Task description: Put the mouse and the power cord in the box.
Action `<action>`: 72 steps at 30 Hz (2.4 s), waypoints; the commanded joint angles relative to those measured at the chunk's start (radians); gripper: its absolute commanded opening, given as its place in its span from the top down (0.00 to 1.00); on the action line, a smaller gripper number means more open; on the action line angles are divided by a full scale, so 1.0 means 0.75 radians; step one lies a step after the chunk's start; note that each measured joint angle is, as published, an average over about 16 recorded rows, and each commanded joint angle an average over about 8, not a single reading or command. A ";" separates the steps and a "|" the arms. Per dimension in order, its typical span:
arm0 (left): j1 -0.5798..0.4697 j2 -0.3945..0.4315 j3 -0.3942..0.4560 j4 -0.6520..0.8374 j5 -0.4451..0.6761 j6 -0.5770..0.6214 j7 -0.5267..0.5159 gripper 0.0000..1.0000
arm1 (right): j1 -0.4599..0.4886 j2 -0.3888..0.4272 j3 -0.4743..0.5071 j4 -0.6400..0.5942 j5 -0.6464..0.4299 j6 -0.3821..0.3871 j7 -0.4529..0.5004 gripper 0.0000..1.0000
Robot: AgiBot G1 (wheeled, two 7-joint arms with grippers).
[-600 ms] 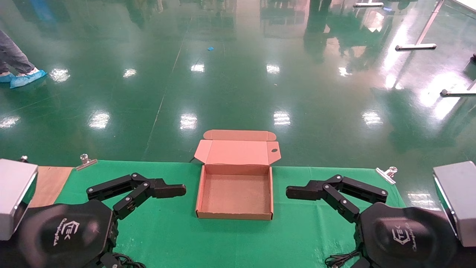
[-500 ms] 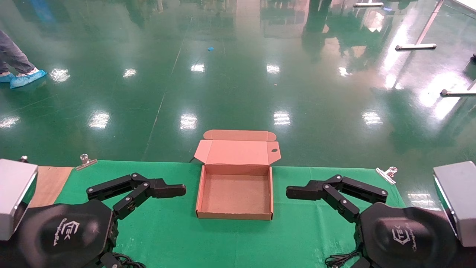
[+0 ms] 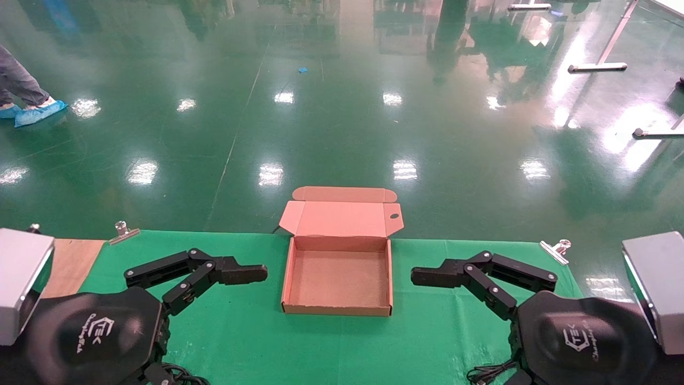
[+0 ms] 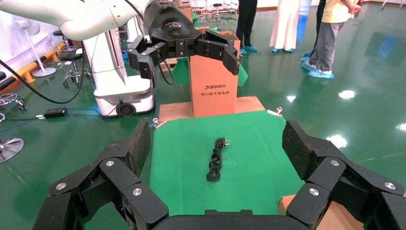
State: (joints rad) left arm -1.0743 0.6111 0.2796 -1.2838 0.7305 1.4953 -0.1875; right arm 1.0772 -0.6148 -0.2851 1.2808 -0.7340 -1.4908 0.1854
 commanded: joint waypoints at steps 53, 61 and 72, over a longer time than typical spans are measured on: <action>-0.179 0.007 0.249 0.027 0.524 0.095 0.053 0.00 | 0.251 0.026 -0.284 0.082 -0.543 -0.113 -0.083 0.00; -0.375 0.119 0.488 0.136 0.964 0.100 0.132 0.00 | 0.496 -0.005 -0.572 0.089 -0.985 -0.092 -0.202 0.00; -0.570 0.331 0.719 0.423 1.439 0.014 0.325 0.00 | 0.568 -0.149 -0.771 0.087 -1.484 0.049 -0.300 0.00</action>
State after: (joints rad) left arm -1.4894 0.8545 0.8099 -0.9652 1.7876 1.5010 0.0644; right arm 1.4922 -0.7236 -0.8568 1.3411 -1.8323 -1.4459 -0.0326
